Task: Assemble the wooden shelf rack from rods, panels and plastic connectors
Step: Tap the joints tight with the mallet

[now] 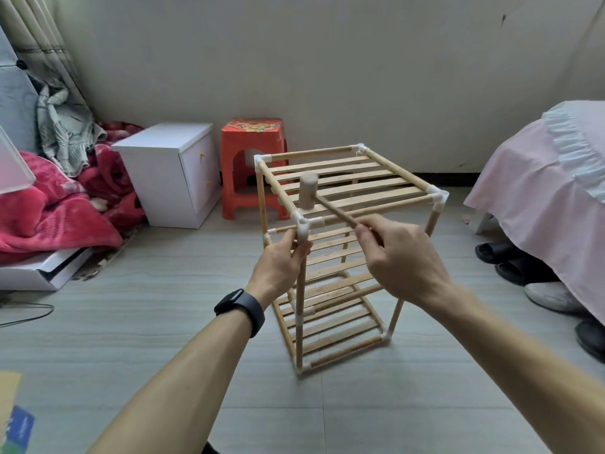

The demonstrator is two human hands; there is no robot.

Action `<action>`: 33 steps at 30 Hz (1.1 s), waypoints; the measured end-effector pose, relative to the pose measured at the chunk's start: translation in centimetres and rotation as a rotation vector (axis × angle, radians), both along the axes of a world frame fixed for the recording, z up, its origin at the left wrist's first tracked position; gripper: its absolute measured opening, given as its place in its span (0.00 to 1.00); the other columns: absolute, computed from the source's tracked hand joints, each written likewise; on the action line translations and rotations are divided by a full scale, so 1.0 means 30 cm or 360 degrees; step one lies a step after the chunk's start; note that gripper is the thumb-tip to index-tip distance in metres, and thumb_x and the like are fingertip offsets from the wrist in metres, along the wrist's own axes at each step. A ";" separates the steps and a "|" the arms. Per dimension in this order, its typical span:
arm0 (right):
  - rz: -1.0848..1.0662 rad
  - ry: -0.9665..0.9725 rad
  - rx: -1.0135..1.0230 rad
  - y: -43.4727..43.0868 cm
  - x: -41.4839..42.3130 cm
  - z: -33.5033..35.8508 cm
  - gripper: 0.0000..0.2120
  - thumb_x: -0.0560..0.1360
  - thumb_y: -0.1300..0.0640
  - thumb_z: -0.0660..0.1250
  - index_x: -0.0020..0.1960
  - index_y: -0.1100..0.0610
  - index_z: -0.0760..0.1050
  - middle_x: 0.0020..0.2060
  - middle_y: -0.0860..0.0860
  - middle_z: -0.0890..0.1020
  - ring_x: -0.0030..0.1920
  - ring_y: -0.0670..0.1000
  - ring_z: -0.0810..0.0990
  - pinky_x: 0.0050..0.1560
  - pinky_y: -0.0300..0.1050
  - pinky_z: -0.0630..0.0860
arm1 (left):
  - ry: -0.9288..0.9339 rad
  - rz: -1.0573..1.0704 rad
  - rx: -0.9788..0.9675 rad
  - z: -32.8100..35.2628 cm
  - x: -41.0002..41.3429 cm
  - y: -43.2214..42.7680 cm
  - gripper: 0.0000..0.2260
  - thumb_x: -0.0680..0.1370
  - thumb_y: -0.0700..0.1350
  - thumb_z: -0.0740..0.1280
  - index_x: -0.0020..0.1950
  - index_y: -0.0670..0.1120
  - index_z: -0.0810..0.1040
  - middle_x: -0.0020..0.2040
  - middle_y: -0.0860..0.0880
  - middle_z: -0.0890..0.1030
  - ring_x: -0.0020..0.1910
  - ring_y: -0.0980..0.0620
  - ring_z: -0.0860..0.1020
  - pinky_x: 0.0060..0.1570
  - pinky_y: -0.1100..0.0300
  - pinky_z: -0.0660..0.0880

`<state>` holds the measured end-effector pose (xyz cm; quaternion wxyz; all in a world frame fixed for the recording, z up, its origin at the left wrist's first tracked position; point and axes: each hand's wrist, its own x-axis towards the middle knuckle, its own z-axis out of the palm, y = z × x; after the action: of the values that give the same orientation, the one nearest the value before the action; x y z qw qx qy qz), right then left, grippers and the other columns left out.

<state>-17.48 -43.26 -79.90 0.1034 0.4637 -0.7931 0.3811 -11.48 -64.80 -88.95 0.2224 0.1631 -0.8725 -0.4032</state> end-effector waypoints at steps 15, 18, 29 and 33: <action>-0.0005 0.0090 0.0271 -0.010 0.014 -0.017 0.11 0.85 0.54 0.58 0.53 0.54 0.79 0.28 0.45 0.74 0.29 0.43 0.76 0.25 0.37 0.67 | -0.0026 0.0016 -0.0019 -0.001 0.000 -0.003 0.06 0.84 0.56 0.60 0.58 0.57 0.72 0.48 0.56 0.84 0.49 0.55 0.82 0.45 0.59 0.75; -0.0013 0.0179 -0.0256 -0.007 0.032 -0.014 0.09 0.84 0.57 0.60 0.57 0.57 0.79 0.29 0.43 0.73 0.28 0.47 0.74 0.25 0.36 0.68 | -0.0039 0.0008 -0.0038 0.001 0.002 -0.006 0.08 0.84 0.57 0.60 0.59 0.56 0.72 0.48 0.56 0.84 0.48 0.55 0.82 0.46 0.56 0.76; -0.0077 -0.0252 0.0410 0.004 -0.047 -0.104 0.13 0.84 0.49 0.59 0.51 0.52 0.80 0.29 0.48 0.77 0.25 0.42 0.73 0.24 0.33 0.65 | -0.0025 0.0004 -0.0028 0.001 0.008 -0.001 0.07 0.84 0.57 0.59 0.56 0.57 0.73 0.46 0.53 0.84 0.45 0.54 0.82 0.41 0.53 0.78; -0.0156 -0.0234 0.0369 0.002 -0.072 -0.124 0.12 0.84 0.49 0.60 0.52 0.52 0.80 0.30 0.47 0.79 0.28 0.41 0.76 0.25 0.33 0.69 | -0.0046 -0.0019 0.0006 0.011 0.011 -0.003 0.10 0.83 0.57 0.60 0.60 0.55 0.73 0.48 0.53 0.84 0.48 0.52 0.82 0.46 0.52 0.79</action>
<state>-19.63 -43.20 -83.63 0.0093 0.4039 -0.8590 0.3144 -11.14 -64.88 -88.62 0.2071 0.1640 -0.8759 -0.4037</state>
